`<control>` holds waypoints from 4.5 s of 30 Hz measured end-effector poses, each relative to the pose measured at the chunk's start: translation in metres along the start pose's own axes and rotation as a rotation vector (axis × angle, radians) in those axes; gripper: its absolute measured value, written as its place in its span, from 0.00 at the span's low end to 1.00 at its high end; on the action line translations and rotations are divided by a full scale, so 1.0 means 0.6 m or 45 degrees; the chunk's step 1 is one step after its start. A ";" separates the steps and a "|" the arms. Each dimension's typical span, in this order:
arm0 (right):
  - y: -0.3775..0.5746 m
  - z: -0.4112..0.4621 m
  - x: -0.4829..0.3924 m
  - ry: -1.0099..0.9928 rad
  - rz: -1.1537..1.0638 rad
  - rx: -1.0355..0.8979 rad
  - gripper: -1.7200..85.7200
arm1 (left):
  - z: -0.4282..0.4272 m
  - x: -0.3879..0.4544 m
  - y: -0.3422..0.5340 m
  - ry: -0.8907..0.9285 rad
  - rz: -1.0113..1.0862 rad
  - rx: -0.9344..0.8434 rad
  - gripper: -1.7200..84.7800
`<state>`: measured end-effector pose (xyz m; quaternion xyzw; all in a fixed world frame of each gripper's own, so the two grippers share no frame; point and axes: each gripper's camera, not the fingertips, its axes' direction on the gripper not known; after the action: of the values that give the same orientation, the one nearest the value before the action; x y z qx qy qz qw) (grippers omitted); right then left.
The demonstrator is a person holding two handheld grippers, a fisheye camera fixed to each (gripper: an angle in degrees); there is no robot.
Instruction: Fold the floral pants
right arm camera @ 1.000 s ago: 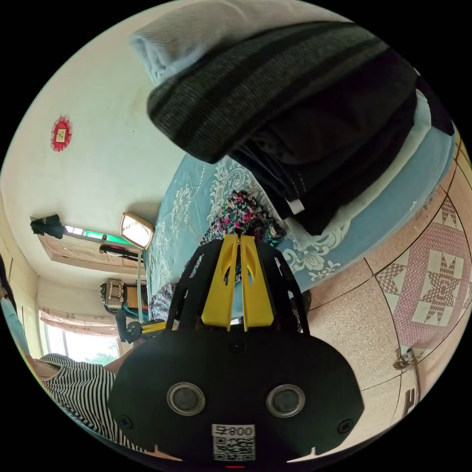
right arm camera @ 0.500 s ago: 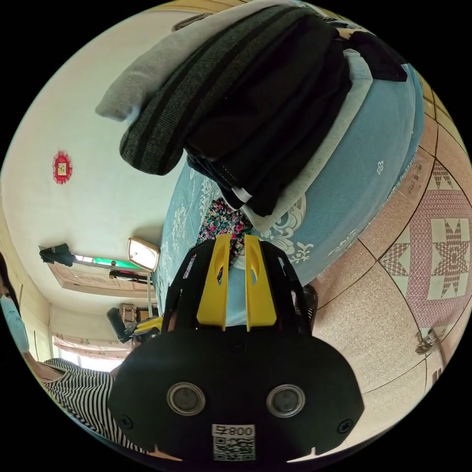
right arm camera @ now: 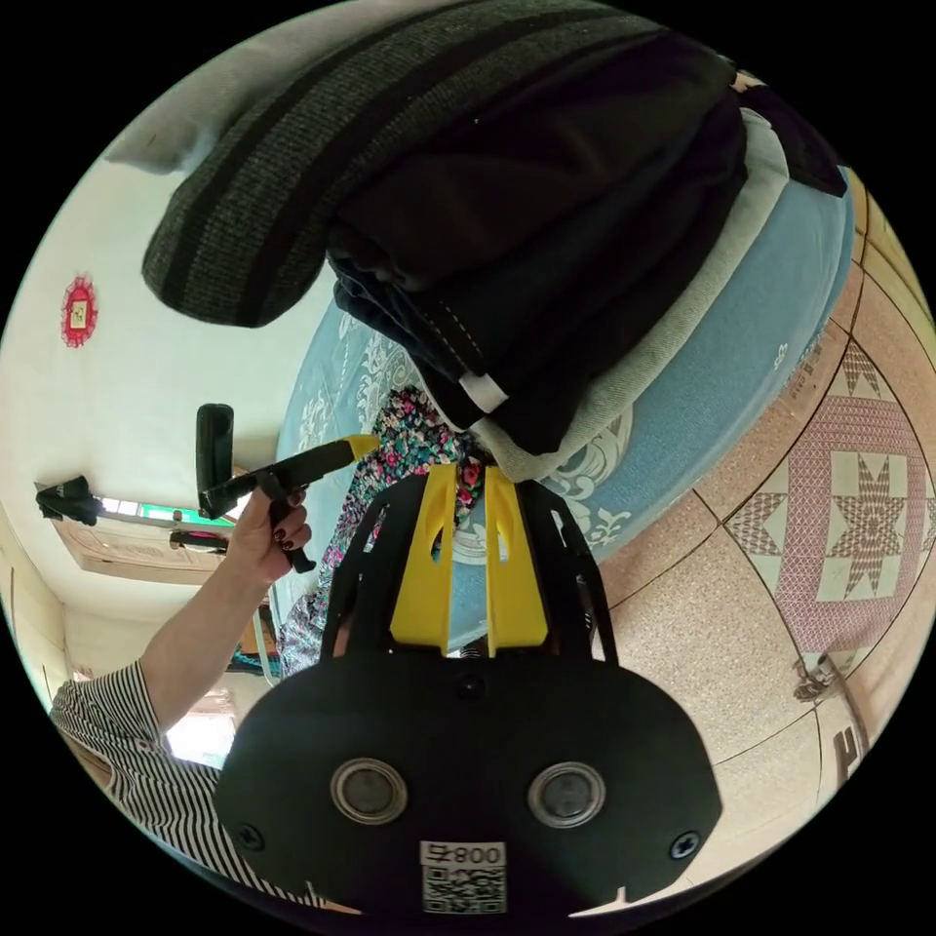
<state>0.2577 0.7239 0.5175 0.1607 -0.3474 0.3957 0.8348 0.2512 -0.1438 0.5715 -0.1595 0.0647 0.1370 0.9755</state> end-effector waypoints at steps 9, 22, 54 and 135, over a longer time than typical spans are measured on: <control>0.025 -0.006 -0.035 -0.107 -0.095 0.094 0.04 | -0.106 0.029 -0.011 0.104 0.149 0.170 0.03; 0.033 0.064 -0.072 -0.033 -0.075 0.022 0.04 | -0.197 0.019 0.062 -0.086 0.111 0.179 0.04; 0.190 0.433 -0.695 -0.413 -0.646 -0.557 0.06 | -0.678 -0.221 0.863 -0.325 -0.966 0.320 0.03; 0.475 0.968 -1.572 -0.275 -1.363 -0.933 0.06 | -1.062 -0.039 0.990 -0.242 -0.735 0.559 0.02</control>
<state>-0.6456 0.0715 0.2592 0.0554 -0.4137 -0.2368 0.8773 0.0051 0.1822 -0.1982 0.0552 -0.0461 -0.1466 0.9866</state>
